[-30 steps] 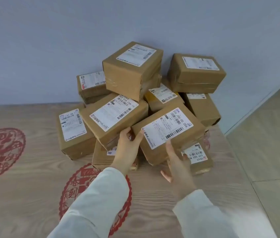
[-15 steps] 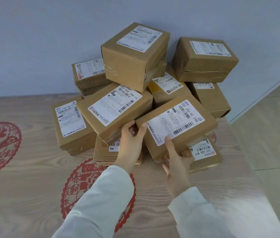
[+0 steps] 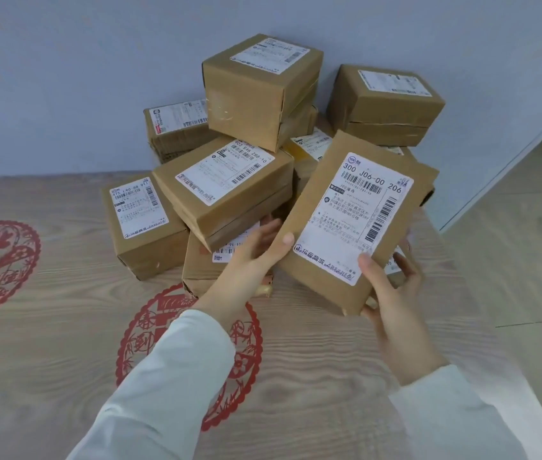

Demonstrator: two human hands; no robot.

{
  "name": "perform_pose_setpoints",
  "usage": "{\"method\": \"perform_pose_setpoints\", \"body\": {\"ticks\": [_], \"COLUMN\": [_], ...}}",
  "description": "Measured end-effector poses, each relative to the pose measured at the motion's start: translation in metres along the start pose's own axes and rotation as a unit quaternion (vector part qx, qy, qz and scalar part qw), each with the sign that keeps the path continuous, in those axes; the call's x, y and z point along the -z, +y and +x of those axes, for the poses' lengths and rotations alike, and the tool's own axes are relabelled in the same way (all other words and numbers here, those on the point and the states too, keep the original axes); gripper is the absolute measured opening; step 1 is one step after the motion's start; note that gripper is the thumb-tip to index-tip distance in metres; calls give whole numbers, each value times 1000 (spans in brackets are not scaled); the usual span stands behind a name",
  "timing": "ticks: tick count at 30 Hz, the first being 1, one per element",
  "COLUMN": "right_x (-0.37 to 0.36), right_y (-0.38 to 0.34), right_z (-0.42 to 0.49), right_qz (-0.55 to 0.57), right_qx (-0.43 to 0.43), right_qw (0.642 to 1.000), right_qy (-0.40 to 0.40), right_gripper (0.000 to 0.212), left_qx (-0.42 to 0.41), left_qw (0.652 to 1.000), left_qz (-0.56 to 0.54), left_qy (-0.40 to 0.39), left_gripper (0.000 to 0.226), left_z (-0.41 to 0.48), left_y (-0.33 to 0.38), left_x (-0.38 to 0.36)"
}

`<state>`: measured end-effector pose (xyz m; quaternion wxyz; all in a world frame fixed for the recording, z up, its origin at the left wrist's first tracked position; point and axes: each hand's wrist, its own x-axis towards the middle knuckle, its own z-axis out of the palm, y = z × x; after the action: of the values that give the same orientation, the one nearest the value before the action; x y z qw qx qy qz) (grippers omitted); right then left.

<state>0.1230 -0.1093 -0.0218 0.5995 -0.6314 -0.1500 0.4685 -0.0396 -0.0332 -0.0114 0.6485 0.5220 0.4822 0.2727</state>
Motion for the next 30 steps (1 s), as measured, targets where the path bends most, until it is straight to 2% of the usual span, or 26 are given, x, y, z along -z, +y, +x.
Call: {"method": "perform_pose_setpoints", "body": {"ticks": [3,5,7,12,16,19,24,28,30], "right_x": [5,5,4,2,0,3,15,19,19], "right_y": [8,15,23,37,50,61,90,116,127], "right_z": [-2,-5,-4,-6,-14,-30,-57,-81,-89], "right_qz": [-23,-35,-40,-18,-48,-76,-120,-113,-110], "right_qx": [27,43,62,106,174,240,276,286,285], "right_qw": [999,997,995,988,971,944,916,915,916], "right_qy": [-38,-59,-69,-109,-157,-213,-264,-260,-260], "right_gripper": [74,82,75,71,86,74,88,93,93], "left_qx": [-19,-40,-60,-128,-185,-221,-232,-222,-218], "left_qw": [999,998,997,991,982,973,970,974,975], "left_qz": [-5,2,10,8,-34,-62,-49,-39,-9], "left_qy": [-39,-47,-53,-26,-2,15,55,36,29], "left_gripper": [60,82,95,86,92,83,92,86,95], "left_z": [-6,-10,-11,-21,-29,-45,-82,-117,-129], "left_y": [-17,-32,-45,-64,-78,-88,-117,-141,-150], "left_x": [5,9,14,18,21,20,26,30,33]}}
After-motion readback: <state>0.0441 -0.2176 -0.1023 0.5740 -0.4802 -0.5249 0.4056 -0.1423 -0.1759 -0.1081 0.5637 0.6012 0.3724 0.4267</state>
